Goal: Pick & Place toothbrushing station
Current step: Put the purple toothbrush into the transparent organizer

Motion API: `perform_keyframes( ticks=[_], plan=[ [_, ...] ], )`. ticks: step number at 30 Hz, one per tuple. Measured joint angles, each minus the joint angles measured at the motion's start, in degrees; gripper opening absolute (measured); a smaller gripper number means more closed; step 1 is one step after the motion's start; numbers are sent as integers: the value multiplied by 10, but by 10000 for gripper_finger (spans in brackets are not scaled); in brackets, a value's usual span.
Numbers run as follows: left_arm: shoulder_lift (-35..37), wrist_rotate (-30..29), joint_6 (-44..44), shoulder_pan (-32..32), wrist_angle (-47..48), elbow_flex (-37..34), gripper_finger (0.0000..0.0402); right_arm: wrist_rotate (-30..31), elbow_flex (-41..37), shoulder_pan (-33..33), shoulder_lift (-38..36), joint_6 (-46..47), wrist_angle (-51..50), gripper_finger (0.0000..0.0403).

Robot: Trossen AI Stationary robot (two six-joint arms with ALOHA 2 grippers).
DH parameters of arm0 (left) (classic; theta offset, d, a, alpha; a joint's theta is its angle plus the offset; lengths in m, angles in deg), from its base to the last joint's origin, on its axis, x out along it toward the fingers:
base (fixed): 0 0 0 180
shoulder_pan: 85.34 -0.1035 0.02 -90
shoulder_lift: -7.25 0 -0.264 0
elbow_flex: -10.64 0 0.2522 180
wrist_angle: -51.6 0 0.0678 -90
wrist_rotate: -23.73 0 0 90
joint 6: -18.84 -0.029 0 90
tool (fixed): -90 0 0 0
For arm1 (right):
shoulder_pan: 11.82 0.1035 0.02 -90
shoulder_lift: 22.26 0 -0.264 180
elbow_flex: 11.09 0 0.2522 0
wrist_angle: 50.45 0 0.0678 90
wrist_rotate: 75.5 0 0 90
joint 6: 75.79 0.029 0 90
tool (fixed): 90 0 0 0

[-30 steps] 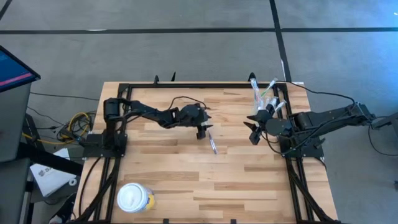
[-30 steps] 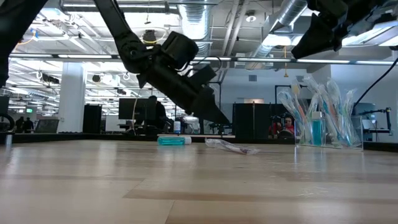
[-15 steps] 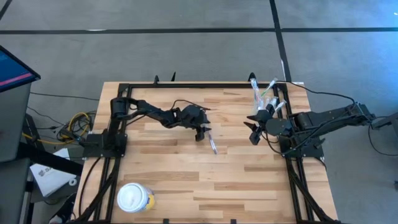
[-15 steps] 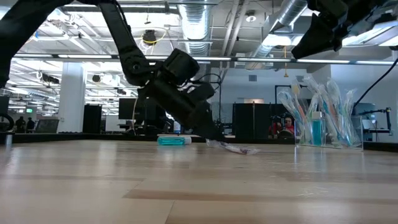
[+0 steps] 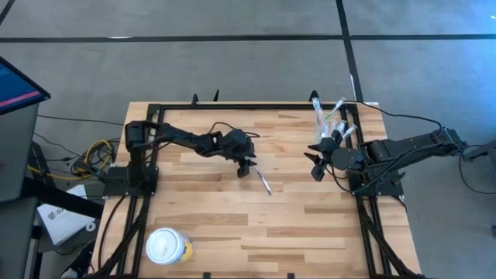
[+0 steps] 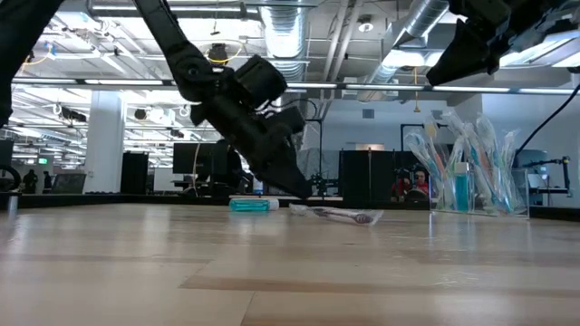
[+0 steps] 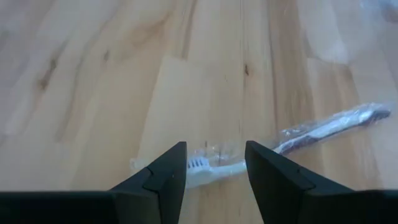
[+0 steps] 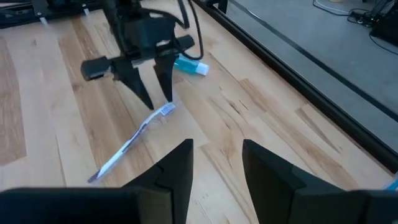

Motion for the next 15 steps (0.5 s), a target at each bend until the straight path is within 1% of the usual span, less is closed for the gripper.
perform_keyframes(
  ticks=[3, 7, 9, 12, 15],
  plan=[
    [26, -2, -8, 6, 2, -14, 158, 0, 0, 1, 0, 0, 1, 128],
    [44, -5, -44, 12, 3, -36, 158, 0, 0, 1, 0, 1, 3, 128],
    [46, -31, -72, 19, 3, -42, 158, 0, 0, 1, 0, 1, 3, 128],
    [41, -89, -124, 31, 1, -46, 158, 0, 0, 1, 0, 1, 3, 128],
    [39, -145, -139, 42, 1, -47, 160, 0, 0, 1, 0, 0, 5, 128]
  ],
)
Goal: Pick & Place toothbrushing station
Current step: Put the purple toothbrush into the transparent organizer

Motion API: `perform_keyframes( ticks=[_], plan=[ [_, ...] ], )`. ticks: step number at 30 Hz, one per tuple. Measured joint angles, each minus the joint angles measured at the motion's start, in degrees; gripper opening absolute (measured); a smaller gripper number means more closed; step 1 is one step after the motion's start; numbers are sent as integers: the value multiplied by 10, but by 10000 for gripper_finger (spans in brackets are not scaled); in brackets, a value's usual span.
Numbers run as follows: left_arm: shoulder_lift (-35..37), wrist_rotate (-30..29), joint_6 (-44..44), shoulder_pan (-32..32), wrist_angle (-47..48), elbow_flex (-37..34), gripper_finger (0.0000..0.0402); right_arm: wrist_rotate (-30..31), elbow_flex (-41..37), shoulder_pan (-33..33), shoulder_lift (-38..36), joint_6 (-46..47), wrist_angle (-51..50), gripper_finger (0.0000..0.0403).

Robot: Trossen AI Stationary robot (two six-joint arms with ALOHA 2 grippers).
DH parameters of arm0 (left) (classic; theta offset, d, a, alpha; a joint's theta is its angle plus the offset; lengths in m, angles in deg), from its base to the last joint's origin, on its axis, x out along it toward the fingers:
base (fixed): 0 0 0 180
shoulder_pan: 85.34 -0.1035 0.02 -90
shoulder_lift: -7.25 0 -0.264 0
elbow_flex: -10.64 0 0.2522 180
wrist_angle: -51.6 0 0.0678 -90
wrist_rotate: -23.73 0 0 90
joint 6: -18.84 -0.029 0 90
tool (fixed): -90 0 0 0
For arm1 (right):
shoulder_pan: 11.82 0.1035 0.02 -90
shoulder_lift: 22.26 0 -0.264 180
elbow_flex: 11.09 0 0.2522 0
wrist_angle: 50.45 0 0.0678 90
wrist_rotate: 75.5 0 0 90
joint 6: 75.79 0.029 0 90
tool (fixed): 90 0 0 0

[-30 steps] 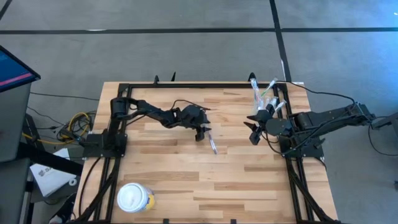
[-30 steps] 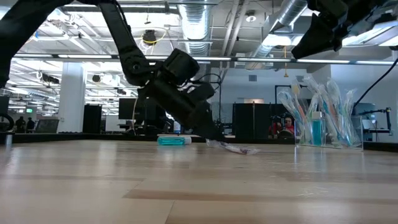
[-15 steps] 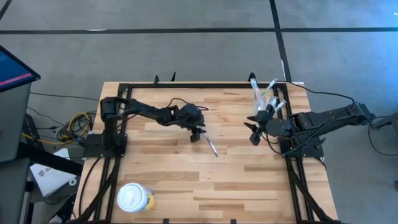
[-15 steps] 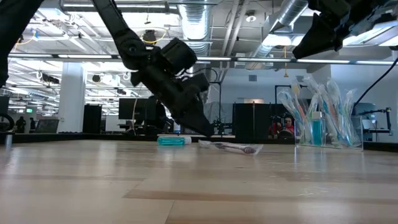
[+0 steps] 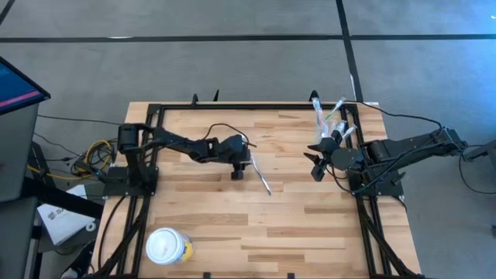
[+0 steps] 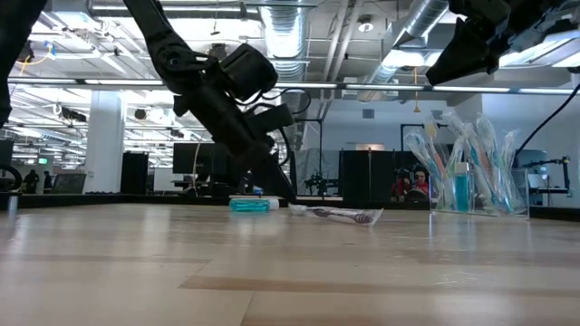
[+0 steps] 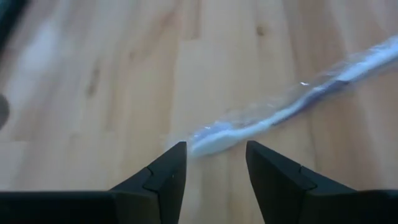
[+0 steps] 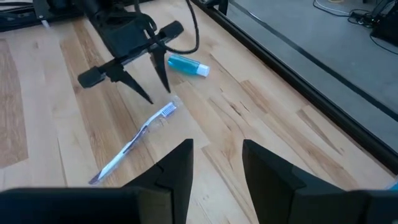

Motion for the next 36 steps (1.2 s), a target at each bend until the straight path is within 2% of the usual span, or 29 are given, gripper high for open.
perform_keyframes(
  ticks=[4, 12, 22, 26, 30, 36],
  plan=[
    [0, -74, -5, 5, 3, 0, 166, 0, 0, 0, 0, 0, 0, 128],
    [-23, -68, -59, 2, 3, 1, 172, 0, 0, 0, 0, -1, 0, 128],
    [-49, -45, -60, -12, -40, 3, 171, 0, 0, 0, 0, -1, 0, 128],
    [-49, -18, -75, -17, -47, 3, 171, 0, 0, 0, 0, -1, 0, 128],
    [-59, 41, -73, -33, -58, 3, 170, 0, 0, 0, 0, -1, 0, 128],
    [-62, 68, -73, -38, -66, 3, 162, 0, 0, 0, 0, -1, 0, 128]
  ],
)
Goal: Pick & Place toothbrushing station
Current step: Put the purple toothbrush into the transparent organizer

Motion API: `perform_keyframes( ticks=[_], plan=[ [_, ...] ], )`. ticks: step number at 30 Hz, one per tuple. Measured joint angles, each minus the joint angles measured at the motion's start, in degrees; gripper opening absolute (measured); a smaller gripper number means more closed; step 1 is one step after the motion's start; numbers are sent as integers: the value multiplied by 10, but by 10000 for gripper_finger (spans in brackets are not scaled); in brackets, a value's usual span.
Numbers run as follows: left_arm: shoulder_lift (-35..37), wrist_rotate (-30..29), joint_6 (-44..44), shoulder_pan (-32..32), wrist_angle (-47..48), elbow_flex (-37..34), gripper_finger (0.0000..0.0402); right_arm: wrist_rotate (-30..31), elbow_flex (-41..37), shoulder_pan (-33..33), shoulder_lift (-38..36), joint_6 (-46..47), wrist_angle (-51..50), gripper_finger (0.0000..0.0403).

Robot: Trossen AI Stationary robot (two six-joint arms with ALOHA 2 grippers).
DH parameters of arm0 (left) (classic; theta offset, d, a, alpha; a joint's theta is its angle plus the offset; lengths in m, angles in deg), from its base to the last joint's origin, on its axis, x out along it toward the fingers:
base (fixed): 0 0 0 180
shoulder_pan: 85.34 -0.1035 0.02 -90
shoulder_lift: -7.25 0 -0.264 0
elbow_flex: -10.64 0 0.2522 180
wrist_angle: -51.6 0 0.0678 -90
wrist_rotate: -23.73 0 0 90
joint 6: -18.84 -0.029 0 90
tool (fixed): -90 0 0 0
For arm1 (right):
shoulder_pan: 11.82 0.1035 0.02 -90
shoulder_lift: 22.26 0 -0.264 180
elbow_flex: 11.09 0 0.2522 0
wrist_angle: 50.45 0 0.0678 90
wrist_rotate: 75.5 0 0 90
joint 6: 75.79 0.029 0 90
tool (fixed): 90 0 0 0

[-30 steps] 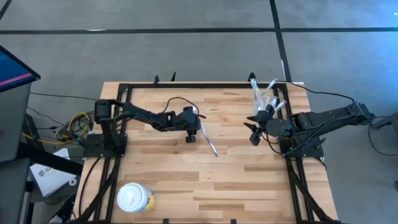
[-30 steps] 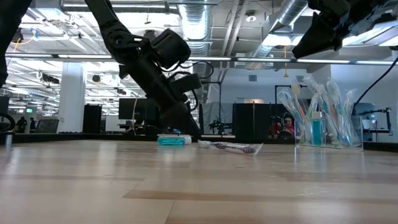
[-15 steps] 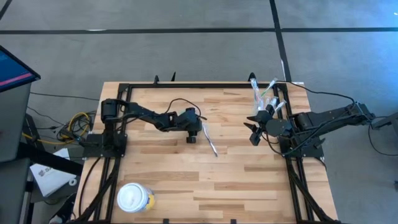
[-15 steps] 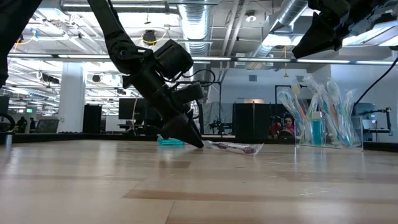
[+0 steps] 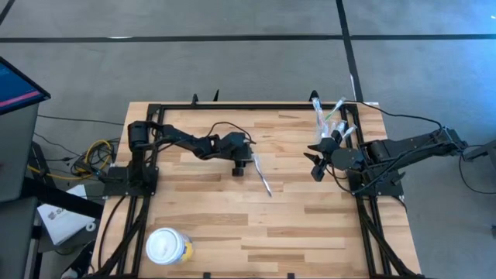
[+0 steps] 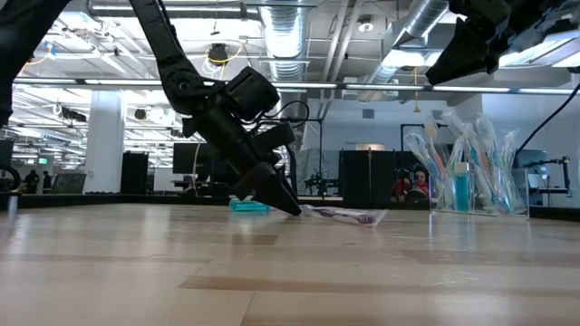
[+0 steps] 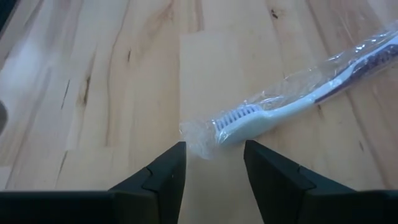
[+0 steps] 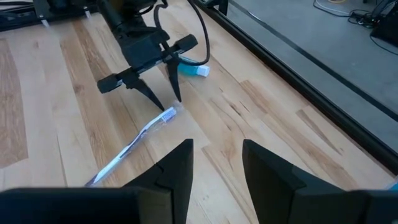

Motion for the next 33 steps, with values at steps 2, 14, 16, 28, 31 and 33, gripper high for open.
perform_keyframes(
  ticks=[2, 14, 16, 28, 31, 33],
  plan=[
    [-1, 9, 0, 0, -3, 0, 152, 0, 0, 0, 0, 0, 0, 128],
    [-3, 64, 59, 3, -12, -2, 10, 0, 0, 0, 0, 0, 0, 128],
    [-3, 82, 63, 5, -14, -2, 10, 0, 0, 0, 0, 0, 0, 128],
    [-3, 89, 92, 13, -22, -2, 14, 0, 0, 0, 0, 0, -2, 128],
    [-3, 89, 92, 13, -23, -2, 15, 0, 0, 0, 0, 0, -2, 128],
    [-3, 89, 95, 12, -23, -2, 14, 0, 0, 0, 0, 0, -3, 128]
  ],
)
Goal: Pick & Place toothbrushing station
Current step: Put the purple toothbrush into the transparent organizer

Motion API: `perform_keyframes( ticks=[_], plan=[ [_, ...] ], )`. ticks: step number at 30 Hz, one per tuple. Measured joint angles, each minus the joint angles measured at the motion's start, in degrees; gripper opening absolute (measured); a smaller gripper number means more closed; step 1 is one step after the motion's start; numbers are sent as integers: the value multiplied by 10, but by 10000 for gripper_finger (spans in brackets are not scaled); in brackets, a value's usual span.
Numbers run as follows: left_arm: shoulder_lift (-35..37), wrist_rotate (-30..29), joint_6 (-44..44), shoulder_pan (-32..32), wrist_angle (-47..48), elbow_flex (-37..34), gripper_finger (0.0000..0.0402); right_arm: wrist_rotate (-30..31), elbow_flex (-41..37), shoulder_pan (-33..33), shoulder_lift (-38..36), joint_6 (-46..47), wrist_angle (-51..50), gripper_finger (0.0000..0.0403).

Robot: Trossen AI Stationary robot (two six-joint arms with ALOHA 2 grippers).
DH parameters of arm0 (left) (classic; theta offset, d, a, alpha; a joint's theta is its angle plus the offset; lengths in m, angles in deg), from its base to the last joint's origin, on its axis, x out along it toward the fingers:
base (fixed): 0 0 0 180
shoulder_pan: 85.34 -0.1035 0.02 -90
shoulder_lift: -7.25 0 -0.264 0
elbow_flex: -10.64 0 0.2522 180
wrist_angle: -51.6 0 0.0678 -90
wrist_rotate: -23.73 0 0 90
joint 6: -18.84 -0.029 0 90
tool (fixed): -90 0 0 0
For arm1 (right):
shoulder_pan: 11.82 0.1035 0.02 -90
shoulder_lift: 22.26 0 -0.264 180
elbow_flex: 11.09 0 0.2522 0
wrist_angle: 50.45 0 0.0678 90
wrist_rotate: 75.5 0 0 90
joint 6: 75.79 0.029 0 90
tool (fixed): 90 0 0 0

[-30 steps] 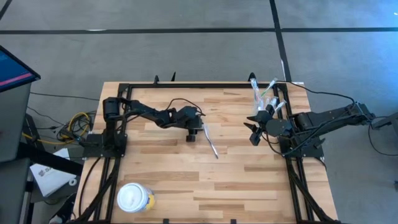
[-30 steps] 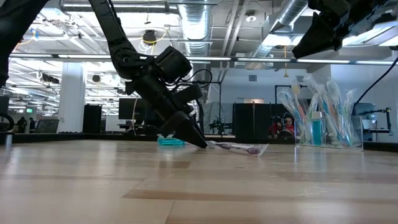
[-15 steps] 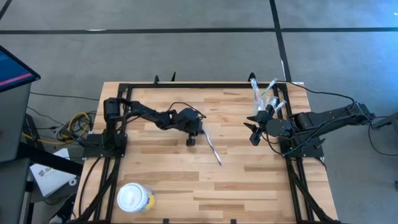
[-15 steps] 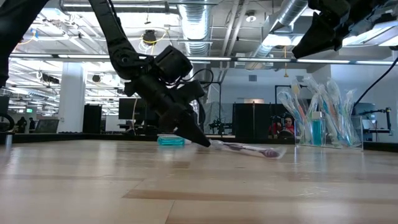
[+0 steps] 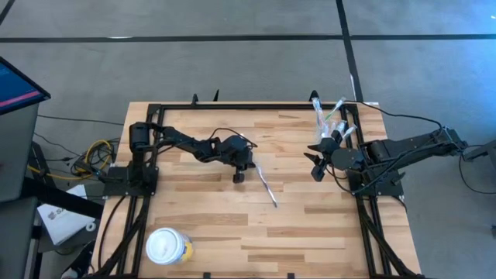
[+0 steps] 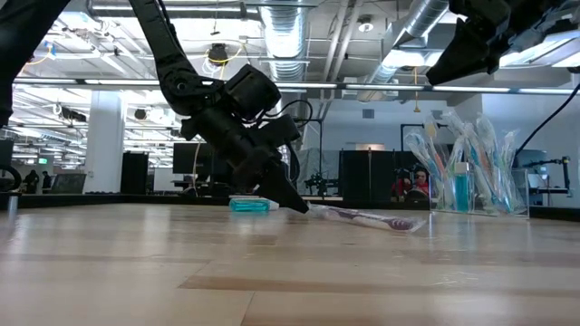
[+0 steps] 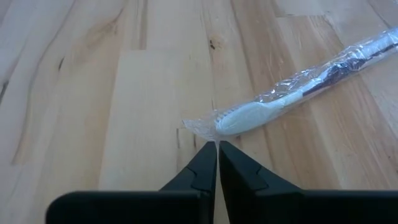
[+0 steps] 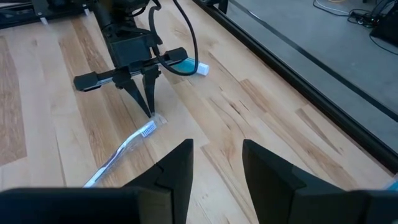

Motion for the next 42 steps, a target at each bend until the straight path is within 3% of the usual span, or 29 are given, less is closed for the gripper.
perform_keyframes(
  ticks=[5, 19, 42],
  plan=[
    [0, 0, 20, 0, 0, 0, 28, 0, 0, 0, 0, 0, -1, 128],
    [1, -1, 25, 0, -2, 0, 114, 0, 0, 0, 0, 0, -1, 128],
    [-22, 13, 26, 0, -37, 0, 85, 0, 0, 0, 0, 1, 0, 128]
  ],
)
